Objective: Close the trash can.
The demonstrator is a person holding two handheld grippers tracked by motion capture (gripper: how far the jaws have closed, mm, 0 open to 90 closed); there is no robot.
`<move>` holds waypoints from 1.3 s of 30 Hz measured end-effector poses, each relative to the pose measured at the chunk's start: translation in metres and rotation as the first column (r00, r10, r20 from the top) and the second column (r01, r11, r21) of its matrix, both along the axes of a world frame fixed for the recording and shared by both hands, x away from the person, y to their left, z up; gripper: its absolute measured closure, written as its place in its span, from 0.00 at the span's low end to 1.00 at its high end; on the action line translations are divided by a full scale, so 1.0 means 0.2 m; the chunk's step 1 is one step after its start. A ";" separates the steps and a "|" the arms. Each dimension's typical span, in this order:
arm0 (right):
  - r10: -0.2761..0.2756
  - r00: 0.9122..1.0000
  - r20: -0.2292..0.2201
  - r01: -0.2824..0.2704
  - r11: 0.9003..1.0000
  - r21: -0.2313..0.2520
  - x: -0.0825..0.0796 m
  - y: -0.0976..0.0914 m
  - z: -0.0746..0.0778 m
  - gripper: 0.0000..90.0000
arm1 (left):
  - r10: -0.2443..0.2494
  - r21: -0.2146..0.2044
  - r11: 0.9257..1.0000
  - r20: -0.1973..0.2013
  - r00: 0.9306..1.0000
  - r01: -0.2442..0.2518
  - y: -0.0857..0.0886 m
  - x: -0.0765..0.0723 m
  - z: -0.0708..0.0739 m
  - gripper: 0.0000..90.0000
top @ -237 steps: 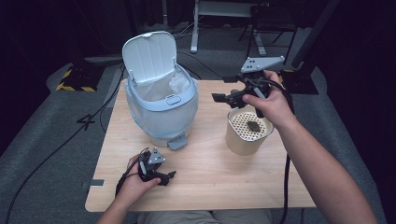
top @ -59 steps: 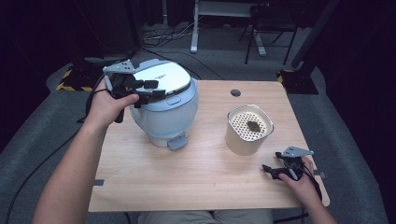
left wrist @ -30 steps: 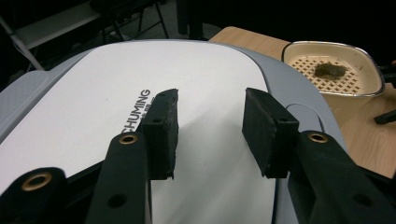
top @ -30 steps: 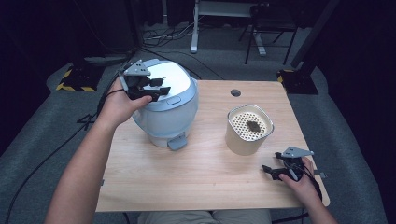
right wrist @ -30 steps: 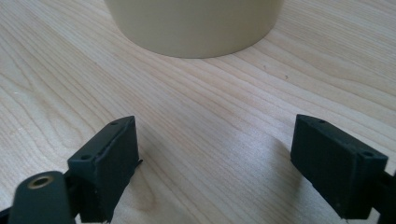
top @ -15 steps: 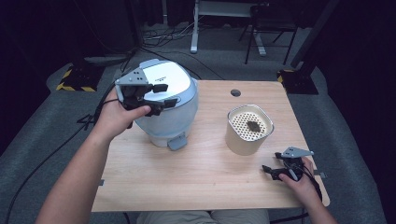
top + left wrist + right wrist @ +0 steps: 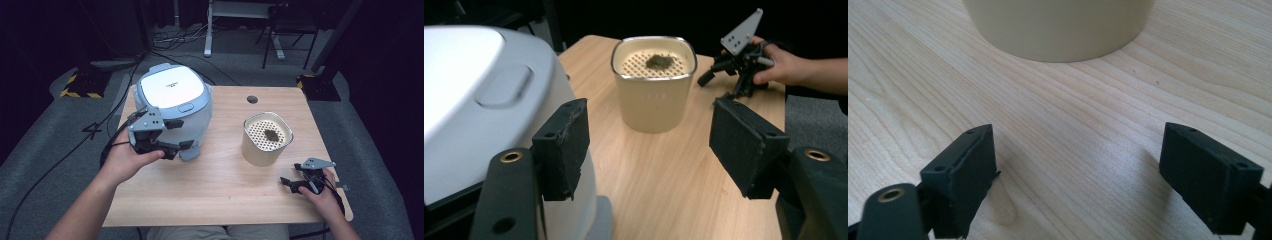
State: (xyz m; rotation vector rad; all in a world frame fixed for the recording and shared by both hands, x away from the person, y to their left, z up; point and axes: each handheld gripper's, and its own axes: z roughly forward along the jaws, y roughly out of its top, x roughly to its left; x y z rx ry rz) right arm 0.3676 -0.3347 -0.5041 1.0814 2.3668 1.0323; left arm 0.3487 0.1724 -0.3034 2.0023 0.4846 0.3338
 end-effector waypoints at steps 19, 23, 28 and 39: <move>0.007 1.000 0.000 -0.007 1.000 0.001 -0.01 0.00 0.00 0.17 | 0.049 0.018 0.999 -0.097 0.994 -0.048 -0.01 -0.01 -0.54 0.35; 0.007 1.000 0.000 -0.007 1.000 0.001 -0.01 0.00 0.00 0.17 | 0.068 0.008 0.998 -0.126 0.990 -0.068 -0.01 -0.01 -0.66 0.35; 0.006 1.000 -0.001 -0.006 1.000 0.000 -0.01 0.00 0.00 0.17 | 0.105 0.023 0.994 -0.150 0.983 -0.103 0.00 0.00 -0.77 0.35; 0.008 1.000 0.000 -0.008 1.000 0.001 -0.01 0.00 0.00 0.17 | 0.191 0.120 0.978 -0.214 0.958 -0.168 0.02 0.01 -0.97 0.32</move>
